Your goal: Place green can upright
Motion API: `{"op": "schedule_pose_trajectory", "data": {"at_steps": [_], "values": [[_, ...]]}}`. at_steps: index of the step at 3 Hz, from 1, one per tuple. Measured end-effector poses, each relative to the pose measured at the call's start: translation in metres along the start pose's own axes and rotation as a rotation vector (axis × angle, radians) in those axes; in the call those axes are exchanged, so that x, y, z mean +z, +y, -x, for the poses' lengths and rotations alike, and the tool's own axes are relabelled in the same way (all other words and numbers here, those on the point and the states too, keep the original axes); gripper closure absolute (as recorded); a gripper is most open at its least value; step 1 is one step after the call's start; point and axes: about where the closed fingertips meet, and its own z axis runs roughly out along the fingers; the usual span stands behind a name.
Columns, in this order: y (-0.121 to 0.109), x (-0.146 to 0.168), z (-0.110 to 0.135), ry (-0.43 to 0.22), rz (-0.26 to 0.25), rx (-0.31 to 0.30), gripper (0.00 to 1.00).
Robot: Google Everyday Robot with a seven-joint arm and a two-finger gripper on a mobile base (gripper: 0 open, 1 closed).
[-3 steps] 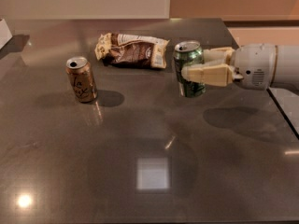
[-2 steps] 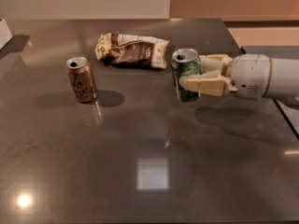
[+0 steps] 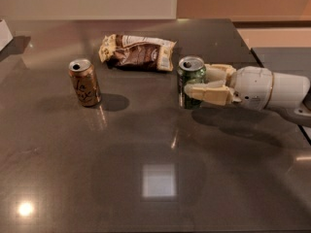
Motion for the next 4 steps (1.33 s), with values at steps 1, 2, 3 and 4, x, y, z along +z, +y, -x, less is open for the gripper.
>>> {"op": "schedule_pose_trajectory", "data": {"at_steps": [1, 2, 3, 4], "values": [[-0.006, 0.002, -0.01, -0.037, -0.004, 0.022, 1.0], [-0.009, 0.004, -0.017, -0.061, -0.007, 0.025, 1.0], [-0.012, 0.005, -0.023, -0.074, -0.008, 0.031, 1.0], [-0.012, 0.005, -0.023, -0.074, -0.008, 0.031, 1.0]]}}
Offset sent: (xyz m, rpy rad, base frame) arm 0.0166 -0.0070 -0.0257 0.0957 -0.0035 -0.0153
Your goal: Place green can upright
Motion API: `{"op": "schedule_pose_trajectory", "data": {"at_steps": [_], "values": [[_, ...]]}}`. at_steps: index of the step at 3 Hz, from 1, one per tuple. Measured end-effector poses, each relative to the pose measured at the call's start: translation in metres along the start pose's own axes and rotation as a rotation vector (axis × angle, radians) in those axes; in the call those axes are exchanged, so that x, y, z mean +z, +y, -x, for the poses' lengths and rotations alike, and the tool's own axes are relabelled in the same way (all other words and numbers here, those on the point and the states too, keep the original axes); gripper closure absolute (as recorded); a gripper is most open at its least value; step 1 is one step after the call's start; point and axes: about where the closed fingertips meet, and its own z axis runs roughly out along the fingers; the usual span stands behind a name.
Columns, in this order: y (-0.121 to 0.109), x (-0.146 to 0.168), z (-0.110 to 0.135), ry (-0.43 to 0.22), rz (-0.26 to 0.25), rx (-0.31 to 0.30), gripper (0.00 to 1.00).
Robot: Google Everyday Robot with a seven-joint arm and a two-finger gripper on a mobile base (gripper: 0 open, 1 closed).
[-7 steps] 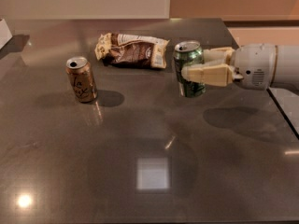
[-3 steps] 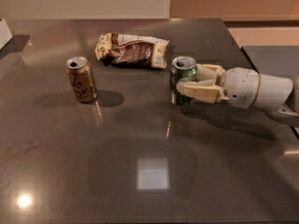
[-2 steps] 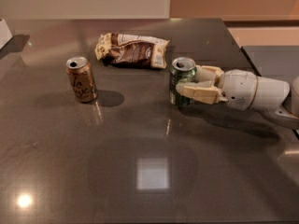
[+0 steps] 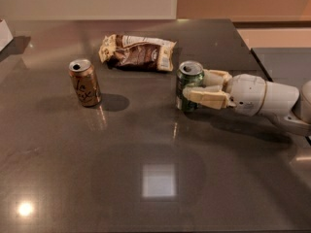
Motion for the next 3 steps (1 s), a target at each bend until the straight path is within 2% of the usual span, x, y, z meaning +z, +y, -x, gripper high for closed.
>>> {"op": "schedule_pose_trajectory", "data": {"at_steps": [1, 3], "values": [[-0.003, 0.002, -0.006, 0.003, 0.001, 0.018, 0.83], [-0.006, 0.003, -0.016, 0.018, -0.007, 0.06, 0.37]]}}
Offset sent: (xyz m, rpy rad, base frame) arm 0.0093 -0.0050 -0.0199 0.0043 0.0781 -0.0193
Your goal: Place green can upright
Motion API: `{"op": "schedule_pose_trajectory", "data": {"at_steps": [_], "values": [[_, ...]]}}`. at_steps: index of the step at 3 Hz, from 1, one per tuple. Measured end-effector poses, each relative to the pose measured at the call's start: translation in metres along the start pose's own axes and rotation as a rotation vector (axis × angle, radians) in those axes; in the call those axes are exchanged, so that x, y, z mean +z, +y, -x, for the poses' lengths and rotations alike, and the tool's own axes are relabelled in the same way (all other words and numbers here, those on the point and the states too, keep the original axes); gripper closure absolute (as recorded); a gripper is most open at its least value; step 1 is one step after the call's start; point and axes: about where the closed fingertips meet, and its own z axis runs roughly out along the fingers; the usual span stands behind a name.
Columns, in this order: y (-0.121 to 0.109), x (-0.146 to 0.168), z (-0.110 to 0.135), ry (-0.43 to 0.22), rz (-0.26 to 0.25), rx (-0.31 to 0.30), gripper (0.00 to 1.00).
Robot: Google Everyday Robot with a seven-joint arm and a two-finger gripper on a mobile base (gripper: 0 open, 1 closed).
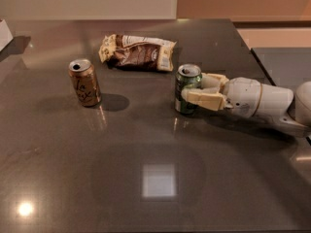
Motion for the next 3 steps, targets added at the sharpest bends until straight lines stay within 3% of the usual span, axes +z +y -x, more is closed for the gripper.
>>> {"op": "schedule_pose_trajectory", "data": {"at_steps": [1, 2, 3], "values": [[0.0012, 0.0023, 0.0006, 0.0, 0.005, -0.001, 0.14], [0.0024, 0.0047, 0.0012, 0.0, 0.009, -0.002, 0.0], [0.0024, 0.0047, 0.0012, 0.0, 0.009, -0.002, 0.0]]}}
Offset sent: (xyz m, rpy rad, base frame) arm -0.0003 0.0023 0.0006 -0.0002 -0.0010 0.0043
